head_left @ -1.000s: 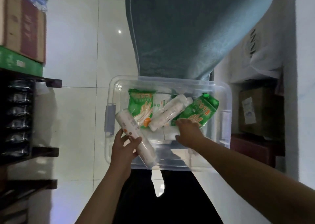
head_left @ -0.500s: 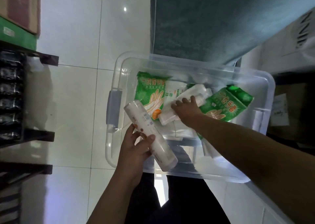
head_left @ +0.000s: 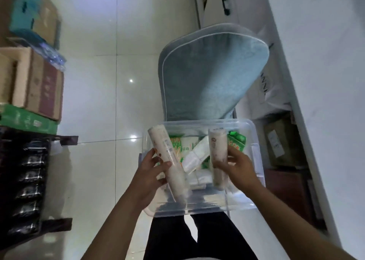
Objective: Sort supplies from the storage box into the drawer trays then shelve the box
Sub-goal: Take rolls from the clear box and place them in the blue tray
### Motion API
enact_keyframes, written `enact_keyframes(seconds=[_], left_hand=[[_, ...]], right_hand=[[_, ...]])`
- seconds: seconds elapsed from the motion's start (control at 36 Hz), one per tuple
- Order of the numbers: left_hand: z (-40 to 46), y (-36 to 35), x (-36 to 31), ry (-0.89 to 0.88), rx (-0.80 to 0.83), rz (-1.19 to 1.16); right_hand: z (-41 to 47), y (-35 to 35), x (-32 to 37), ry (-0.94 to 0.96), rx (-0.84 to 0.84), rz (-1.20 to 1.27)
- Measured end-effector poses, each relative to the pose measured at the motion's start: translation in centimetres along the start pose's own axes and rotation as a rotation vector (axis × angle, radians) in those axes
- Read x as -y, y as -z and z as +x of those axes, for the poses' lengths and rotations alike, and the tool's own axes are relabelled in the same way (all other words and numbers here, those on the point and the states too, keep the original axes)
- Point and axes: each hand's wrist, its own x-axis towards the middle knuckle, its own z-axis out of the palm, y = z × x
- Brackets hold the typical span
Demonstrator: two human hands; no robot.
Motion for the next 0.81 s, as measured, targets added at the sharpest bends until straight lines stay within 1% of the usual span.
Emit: enact_keyframes(seconds=[0.08, 0.17, 0.33, 0.42, 0.5, 0.64, 0.72, 0.81], left_hand=[[0.6, -0.2, -0.8, 0.03, 0.084, 0.077], [1.6, -1.1, -0.8, 0.063, 0.187, 0.158], [3.0, -6.0, -0.4, 0.07, 0.352, 0.258], [1.9, -9.8, -0.1, 0.072, 0.481, 0.324], [-0.7, -13.8, 0.5, 0.1, 0.642, 0.363], [-7.3, -19.2, 3.0, 0.08, 0.882, 0.463], [-12.5, -20.5, 5.4, 0.044, 1.012, 0.535], [-17.9, -19.9, 9.0, -0.048, 1.084, 0.607]], right_hand=[[-4.5, 1.8, 1.1, 0.013, -0.073, 0.165], [-8.6, 2.9, 0.3, -0.022, -0.177, 0.289], [-14.5, 4.2, -2.2, -0.066, -0.404, 0.409], [-18.1, 5.2, -2.4, -0.047, -0.521, 0.445], [-22.4, 6.3, -2.5, -0.008, -0.665, 0.489], [-31.3, 7.1, -3.6, 0.052, -0.915, 0.521], [-37.6, 5.8, -5.3, 0.069, -1.051, 0.529], [-44.1, 3.0, -7.8, 0.082, -1.164, 0.569]])
